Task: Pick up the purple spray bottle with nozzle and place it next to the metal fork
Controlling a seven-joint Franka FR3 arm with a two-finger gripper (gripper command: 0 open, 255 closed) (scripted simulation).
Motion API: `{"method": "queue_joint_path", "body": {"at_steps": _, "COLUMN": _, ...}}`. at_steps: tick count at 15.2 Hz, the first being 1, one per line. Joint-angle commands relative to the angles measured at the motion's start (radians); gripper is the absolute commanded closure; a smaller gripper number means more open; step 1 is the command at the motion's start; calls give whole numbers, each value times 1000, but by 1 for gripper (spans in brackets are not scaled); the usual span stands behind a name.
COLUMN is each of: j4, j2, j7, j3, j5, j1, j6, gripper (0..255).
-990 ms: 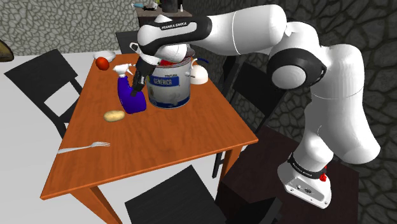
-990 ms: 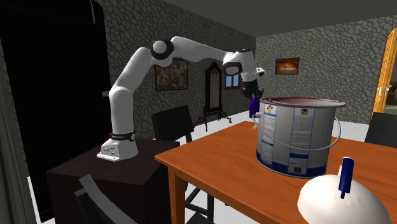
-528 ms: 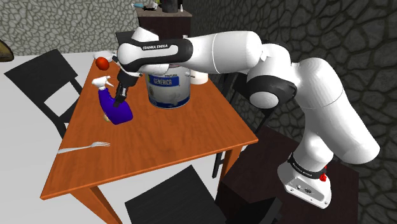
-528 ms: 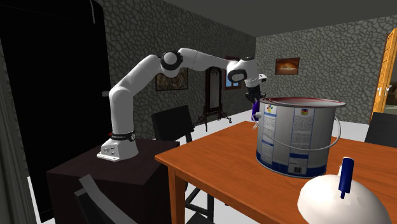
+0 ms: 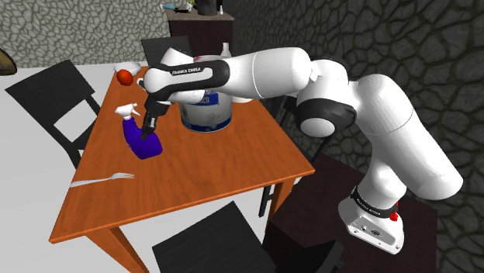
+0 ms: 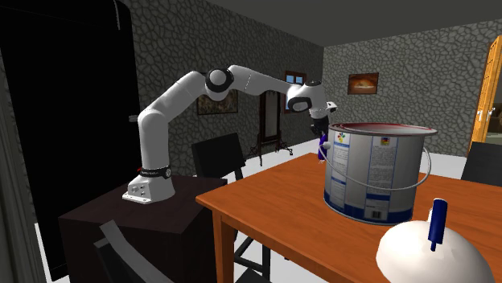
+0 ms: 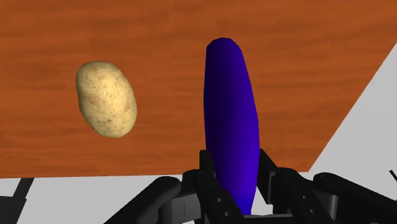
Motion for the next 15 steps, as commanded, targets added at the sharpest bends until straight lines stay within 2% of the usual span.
{"method": "queue_joint_path", "body": {"at_steps": 1, "j4": -8, "j2": 9, "j7": -12, "j3": 7, "j5": 9, "j1": 0, "j6": 17, "gripper": 255}}
{"method": "queue_joint_path", "body": {"at_steps": 7, "j4": -21, "j2": 47, "j7": -49, "j3": 29, "j5": 38, "j1": -8, "j6": 63, "gripper": 255}}
{"method": "queue_joint_path", "body": {"at_steps": 15, "j4": -21, "j2": 47, "j7": -49, "j3": 29, "j5": 38, "j1": -8, "j6": 63, "gripper": 255}}
